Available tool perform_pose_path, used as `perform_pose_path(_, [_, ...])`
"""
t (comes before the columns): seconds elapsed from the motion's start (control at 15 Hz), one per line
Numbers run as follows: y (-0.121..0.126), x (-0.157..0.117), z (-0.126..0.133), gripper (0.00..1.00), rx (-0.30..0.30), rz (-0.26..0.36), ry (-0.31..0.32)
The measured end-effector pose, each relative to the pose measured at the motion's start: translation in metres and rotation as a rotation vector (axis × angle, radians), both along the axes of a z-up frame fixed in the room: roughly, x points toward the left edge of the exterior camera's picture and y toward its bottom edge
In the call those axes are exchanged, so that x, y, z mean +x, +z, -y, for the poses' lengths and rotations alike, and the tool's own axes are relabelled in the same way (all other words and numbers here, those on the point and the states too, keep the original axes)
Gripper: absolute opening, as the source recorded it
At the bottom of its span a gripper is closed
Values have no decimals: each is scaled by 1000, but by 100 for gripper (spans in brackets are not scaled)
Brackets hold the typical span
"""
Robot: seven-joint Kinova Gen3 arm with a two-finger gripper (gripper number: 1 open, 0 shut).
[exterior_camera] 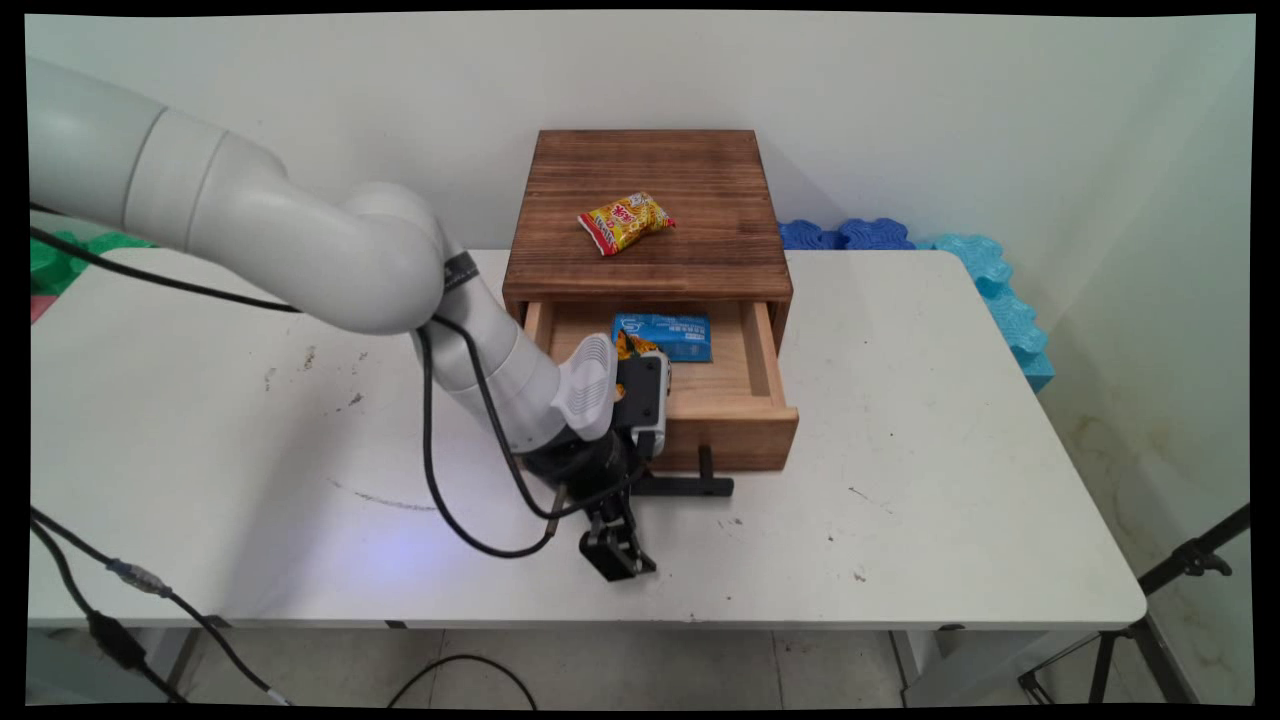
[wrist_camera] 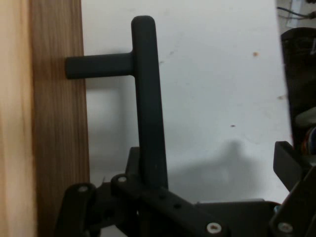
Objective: Open the drawer
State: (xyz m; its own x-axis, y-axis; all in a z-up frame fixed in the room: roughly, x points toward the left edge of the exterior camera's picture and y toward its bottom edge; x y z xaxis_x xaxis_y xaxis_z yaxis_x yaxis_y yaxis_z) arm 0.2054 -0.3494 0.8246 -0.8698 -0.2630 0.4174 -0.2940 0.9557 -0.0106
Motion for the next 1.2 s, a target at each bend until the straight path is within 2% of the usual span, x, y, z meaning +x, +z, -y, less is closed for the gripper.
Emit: perform_pose_path(1.2, [12, -10, -73, 100, 63, -52, -29])
